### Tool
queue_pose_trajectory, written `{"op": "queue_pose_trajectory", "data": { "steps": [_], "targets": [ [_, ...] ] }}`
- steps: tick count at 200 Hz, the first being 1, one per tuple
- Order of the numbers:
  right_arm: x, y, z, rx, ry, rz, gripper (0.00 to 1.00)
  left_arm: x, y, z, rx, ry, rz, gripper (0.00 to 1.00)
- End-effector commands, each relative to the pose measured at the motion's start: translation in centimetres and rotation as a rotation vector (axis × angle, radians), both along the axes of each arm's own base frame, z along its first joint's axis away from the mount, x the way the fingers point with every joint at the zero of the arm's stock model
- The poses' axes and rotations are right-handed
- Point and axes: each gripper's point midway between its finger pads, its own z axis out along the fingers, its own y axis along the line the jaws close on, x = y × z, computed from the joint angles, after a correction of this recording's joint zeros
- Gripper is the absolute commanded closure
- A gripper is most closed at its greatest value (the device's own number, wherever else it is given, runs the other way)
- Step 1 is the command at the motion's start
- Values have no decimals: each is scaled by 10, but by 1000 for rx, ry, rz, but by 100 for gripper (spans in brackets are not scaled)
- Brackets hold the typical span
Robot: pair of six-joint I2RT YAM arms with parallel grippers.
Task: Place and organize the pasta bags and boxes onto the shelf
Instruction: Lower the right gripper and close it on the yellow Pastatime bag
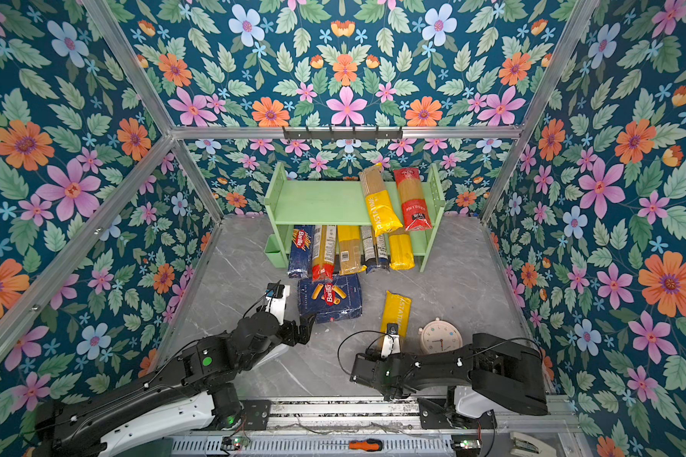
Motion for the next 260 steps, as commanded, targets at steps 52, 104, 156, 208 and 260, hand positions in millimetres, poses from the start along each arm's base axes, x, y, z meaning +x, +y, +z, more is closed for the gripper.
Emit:
{"op": "queue_pose_trajectory", "data": {
  "steps": [52,104,156,208,260],
  "targets": [
    [-25,1,-39,-118,146,-50,52,1,2,4,-1,2,15,0],
    [-27,7,-28,-141,115,-31,70,1,8,13,-11,-10,29,0],
    [-23,14,12,-57,75,16,78,1,10,19,-13,-16,37,0],
    [-20,15,60,45,27,75,83,2,11,24,-12,-28,39,0],
    [-18,5,105,158,-42,159,84,2,14,24,-2,-30,48,0]
  ]
}}
